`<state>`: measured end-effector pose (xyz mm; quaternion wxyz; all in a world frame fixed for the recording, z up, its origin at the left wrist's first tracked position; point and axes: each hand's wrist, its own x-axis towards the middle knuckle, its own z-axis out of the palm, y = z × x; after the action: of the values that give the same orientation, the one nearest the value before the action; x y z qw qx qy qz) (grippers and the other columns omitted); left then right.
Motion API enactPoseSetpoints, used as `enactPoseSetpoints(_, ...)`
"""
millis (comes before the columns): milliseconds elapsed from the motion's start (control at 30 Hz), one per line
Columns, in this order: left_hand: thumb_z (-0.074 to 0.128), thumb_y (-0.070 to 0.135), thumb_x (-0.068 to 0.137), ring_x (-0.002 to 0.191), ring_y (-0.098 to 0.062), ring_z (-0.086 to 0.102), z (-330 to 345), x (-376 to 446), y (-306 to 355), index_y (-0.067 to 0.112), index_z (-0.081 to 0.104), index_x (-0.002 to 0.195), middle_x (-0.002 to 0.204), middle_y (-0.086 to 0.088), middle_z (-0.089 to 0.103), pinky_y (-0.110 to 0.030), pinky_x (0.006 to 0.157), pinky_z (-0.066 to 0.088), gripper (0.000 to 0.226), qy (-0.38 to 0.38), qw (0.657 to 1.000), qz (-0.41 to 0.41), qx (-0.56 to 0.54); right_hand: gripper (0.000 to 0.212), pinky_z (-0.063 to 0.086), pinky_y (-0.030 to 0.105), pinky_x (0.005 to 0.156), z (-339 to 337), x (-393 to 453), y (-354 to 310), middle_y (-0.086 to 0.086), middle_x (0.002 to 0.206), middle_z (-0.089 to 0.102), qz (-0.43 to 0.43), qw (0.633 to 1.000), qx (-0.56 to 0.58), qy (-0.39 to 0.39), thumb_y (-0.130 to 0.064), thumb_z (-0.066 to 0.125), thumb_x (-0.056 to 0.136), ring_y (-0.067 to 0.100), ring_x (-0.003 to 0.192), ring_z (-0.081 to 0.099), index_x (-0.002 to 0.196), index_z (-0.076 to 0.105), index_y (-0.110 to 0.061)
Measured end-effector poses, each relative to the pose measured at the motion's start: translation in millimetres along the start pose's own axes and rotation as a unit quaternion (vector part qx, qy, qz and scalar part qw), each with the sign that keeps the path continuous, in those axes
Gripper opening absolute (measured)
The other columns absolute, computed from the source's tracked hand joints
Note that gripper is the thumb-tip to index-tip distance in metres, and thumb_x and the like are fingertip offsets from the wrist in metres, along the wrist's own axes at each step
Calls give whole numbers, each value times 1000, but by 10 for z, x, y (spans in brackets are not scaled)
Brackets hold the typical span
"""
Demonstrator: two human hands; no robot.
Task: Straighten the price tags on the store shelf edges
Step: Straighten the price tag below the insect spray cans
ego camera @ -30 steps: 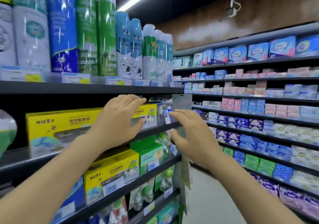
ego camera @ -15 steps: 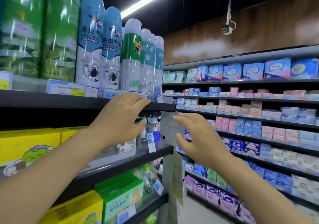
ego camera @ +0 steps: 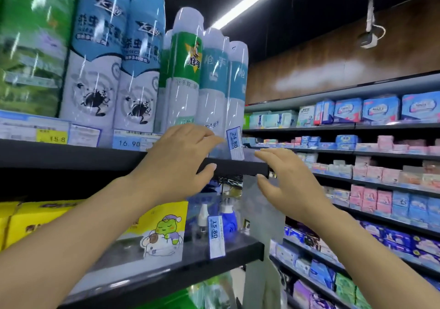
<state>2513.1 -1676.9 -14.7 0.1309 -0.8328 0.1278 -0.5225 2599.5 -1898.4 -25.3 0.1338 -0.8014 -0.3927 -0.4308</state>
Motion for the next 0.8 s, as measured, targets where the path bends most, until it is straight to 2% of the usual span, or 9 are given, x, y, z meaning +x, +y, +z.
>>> enactPoseSetpoints(133,40,36,81,108,-26,54,76,145,37,15,59,122,117,-5,60,-40,94,42,50,-2,1000,-17,24,47,32,34,102,206,213,304,6,128,56,-33,999,23,0,-30,52,87,25,122,44,130,54,-11)
enactPoseSetpoints(233,46,26,82,107,-27,55,170,252,101,12,60,121,116,-6,61,-38,94,42,44,2,999,-26,33,52,36,39,101,374,303,499,3,130,55,-51,998,48,2,-37,44,84,26,122,44,131,53,-16)
enactPoseSetpoints(333,44,25,83,103,-27,57,242,362,170,11,60,120,113,-5,62,-39,90,45,42,0,998,-22,60,50,37,41,101,511,352,652,1,130,56,-70,994,77,17,-35,46,83,27,121,46,129,55,-17)
enactPoseSetpoints(467,53,14,78,99,-32,59,305,536,226,7,61,118,111,-10,64,-44,84,50,42,-2,997,-31,76,46,33,31,97,611,388,796,2,126,60,-103,988,111,37,-30,51,83,25,117,49,125,58,-14)
enactPoseSetpoints(567,47,13,79,103,-34,57,353,655,257,8,59,123,115,-10,63,-49,83,50,45,-16,994,-49,93,47,23,22,99,649,396,869,0,130,57,-122,983,134,42,-31,51,83,19,120,44,127,56,-16)
enactPoseSetpoints(667,46,7,82,106,-34,55,390,753,272,10,56,128,121,-9,61,-50,84,49,46,-25,993,-67,100,48,20,23,101,663,430,917,-2,137,51,-132,978,154,44,-32,50,87,19,127,41,133,52,-19)
enactPoseSetpoints(800,51,0,85,103,-34,54,419,845,307,9,54,130,119,-11,61,-49,84,46,46,-37,990,-67,116,50,21,22,100,714,478,927,-2,132,54,-153,972,173,47,-33,47,85,18,124,42,132,53,-17)
